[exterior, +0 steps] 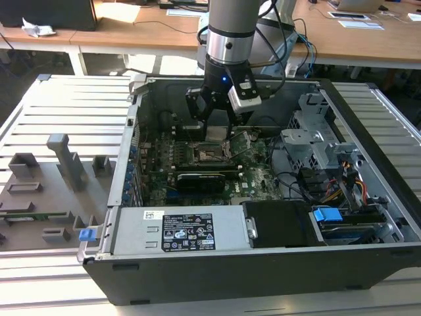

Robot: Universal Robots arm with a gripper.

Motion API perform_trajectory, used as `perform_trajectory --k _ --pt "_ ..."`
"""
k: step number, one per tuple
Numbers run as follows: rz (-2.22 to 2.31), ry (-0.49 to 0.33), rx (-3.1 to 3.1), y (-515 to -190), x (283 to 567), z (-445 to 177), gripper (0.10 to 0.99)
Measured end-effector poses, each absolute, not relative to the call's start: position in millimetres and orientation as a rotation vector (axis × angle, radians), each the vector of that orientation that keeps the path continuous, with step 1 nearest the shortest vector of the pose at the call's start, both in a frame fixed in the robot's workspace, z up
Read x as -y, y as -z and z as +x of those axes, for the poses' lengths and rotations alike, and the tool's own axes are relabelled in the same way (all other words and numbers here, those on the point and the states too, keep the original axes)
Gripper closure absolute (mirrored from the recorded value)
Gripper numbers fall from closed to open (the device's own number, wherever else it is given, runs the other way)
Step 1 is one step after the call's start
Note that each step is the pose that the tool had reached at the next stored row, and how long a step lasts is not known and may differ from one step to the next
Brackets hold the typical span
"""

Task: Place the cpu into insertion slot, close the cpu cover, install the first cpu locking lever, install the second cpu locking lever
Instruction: 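Place the cpu into insertion slot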

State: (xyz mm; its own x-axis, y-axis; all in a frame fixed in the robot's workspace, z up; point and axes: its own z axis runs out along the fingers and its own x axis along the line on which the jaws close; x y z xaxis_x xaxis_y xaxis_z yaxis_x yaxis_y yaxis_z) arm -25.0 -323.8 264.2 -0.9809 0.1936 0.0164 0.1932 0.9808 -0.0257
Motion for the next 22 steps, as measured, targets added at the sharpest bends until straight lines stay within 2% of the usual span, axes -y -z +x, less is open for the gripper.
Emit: perform_trajectory --k 22 --pt "-0.762 -0.036 3.025 -264.0 323.8 -24.8 0.545"
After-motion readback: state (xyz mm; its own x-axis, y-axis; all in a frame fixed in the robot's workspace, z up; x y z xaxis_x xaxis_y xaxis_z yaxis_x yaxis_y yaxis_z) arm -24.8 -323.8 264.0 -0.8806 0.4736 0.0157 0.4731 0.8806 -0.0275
